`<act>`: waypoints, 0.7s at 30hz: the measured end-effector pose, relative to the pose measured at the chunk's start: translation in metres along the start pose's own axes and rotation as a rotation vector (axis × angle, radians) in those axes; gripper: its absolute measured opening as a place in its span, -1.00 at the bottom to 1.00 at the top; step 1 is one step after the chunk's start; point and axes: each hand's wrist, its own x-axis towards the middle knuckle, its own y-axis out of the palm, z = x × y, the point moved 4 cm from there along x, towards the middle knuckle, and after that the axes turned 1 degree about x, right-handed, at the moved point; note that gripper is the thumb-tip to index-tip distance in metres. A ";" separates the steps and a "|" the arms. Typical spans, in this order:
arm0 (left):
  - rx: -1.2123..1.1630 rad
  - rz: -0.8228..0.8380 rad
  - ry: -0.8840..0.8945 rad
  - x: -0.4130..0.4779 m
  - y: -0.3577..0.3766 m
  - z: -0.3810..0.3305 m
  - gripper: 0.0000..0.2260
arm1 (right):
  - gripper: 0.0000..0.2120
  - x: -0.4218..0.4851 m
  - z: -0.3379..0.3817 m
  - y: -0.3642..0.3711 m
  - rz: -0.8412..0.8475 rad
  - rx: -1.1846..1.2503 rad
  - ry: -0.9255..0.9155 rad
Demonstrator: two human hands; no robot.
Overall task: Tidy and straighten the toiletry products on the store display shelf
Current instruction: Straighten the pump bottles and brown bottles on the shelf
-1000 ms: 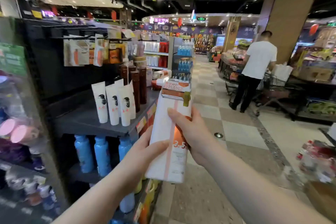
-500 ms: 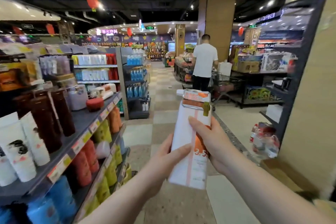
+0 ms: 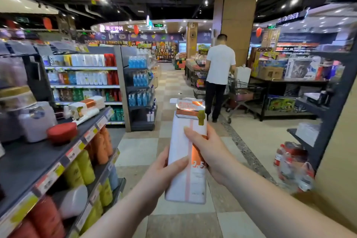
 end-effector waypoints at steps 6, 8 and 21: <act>0.029 -0.265 -0.023 0.066 -0.055 0.024 -0.38 | -0.76 0.102 -0.043 0.025 0.188 0.014 0.047; 0.039 -0.349 -0.031 0.087 -0.071 0.030 -0.35 | -0.75 0.137 -0.060 0.035 0.249 0.021 0.055; 0.016 -1.081 0.028 0.142 -0.180 0.021 -0.36 | -0.64 0.287 -0.100 0.182 0.946 0.084 0.123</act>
